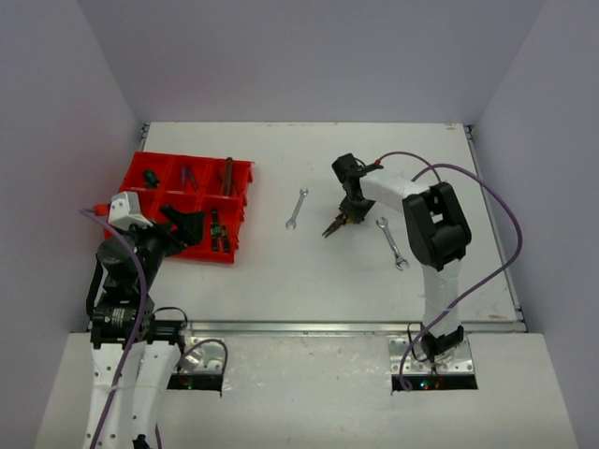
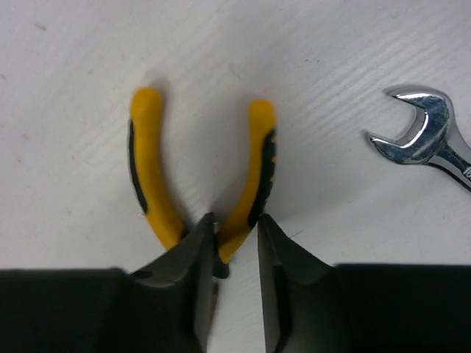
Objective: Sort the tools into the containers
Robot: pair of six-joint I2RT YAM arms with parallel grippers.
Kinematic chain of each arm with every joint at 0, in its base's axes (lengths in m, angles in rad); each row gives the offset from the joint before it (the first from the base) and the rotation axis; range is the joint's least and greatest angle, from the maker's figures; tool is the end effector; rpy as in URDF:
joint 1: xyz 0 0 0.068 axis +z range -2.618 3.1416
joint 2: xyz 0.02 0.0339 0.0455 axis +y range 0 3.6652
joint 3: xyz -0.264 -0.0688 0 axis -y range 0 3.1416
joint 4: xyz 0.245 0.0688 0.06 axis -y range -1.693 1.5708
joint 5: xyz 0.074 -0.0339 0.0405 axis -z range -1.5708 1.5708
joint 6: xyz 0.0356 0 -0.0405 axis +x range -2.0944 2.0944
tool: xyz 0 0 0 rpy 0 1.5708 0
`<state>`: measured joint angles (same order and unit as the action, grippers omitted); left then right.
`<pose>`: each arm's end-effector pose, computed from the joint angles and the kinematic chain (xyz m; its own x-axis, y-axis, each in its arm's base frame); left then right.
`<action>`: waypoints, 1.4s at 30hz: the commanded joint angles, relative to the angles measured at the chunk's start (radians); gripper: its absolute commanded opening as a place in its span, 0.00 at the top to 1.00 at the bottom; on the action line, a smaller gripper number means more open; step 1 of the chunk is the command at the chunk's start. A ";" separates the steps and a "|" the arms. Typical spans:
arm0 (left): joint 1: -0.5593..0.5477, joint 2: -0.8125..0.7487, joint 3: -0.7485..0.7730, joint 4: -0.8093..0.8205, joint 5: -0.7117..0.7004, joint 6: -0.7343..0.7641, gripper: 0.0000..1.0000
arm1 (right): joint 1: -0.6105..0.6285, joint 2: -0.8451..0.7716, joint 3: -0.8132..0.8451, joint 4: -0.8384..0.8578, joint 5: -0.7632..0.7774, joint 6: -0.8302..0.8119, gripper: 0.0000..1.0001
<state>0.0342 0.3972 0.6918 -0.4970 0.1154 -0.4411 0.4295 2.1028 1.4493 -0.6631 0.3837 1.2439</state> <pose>0.1008 -0.0007 0.3222 -0.2153 -0.4317 -0.8759 -0.0145 0.8983 -0.4392 0.3800 0.1594 0.1361 -0.5672 0.7061 -0.4239 0.7369 0.6650 0.1218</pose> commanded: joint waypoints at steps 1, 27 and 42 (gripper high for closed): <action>-0.010 -0.002 -0.002 0.046 0.009 0.016 0.00 | 0.005 -0.055 -0.125 0.090 -0.033 0.016 0.90; -0.216 0.215 -0.336 0.899 0.548 -0.417 0.00 | 0.299 -0.773 -0.570 0.586 -0.348 -0.333 1.00; -0.600 0.469 -0.267 0.932 0.221 -0.332 0.15 | 0.426 -0.860 -0.550 0.557 -0.256 -0.320 1.00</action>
<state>-0.5409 0.8421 0.3679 0.3541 0.3991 -0.7926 0.8351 1.3014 0.8753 -0.1665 0.1092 0.9081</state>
